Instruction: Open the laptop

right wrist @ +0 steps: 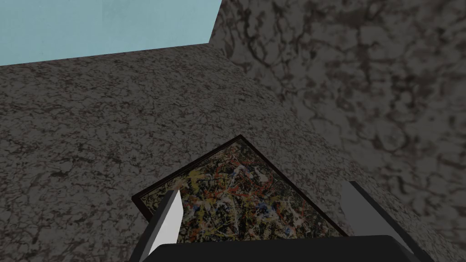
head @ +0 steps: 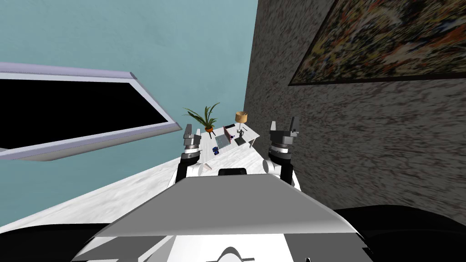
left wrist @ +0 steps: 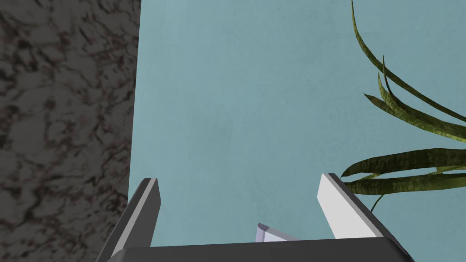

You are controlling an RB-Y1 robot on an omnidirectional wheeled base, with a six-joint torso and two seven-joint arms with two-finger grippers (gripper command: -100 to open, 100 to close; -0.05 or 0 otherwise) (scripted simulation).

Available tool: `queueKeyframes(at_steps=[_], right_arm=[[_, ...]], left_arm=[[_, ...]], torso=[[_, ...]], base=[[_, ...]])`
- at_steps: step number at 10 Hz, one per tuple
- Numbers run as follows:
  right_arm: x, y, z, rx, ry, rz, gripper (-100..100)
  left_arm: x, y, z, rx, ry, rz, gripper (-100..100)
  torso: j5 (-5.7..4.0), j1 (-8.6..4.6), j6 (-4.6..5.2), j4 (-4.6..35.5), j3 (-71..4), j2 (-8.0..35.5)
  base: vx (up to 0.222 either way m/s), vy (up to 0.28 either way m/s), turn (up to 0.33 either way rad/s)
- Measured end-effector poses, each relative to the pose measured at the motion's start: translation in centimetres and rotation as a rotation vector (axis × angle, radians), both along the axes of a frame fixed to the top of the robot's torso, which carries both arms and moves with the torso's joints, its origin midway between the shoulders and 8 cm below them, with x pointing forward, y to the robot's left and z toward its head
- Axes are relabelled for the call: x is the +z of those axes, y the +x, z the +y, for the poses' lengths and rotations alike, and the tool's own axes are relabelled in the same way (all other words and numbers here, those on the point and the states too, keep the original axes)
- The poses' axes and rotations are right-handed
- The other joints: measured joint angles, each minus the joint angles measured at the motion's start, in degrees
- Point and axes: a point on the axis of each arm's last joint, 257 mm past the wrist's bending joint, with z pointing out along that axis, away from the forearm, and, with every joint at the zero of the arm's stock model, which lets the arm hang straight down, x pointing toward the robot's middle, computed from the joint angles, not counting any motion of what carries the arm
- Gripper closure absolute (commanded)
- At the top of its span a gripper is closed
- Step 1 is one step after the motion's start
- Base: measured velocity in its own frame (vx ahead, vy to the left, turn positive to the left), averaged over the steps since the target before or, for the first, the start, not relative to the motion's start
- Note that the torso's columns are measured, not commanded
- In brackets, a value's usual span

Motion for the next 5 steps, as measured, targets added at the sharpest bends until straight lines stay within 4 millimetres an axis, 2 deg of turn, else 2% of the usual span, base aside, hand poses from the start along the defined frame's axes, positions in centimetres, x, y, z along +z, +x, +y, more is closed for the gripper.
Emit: queueKeyframes(at_steps=[2,5], right_arm=[[0.00,0.00,0.00,0.000,0.000,0.000,0],[0.01,-0.01,0.00,0.000,0.000,0.000,0]], left_arm=[[0.00,0.00,0.00,0.000,0.000,0.000,0],[0.01,0.00,0.00,0.000,0.000,0.000,0]], torso=[[0.00,0.00,0.00,6.00,-12.00,5.97],[0.00,0.00,0.00,18.46,-36.92,18.45]], base=[[0.000,0.000,0.000],[0.000,0.000,0.000]])
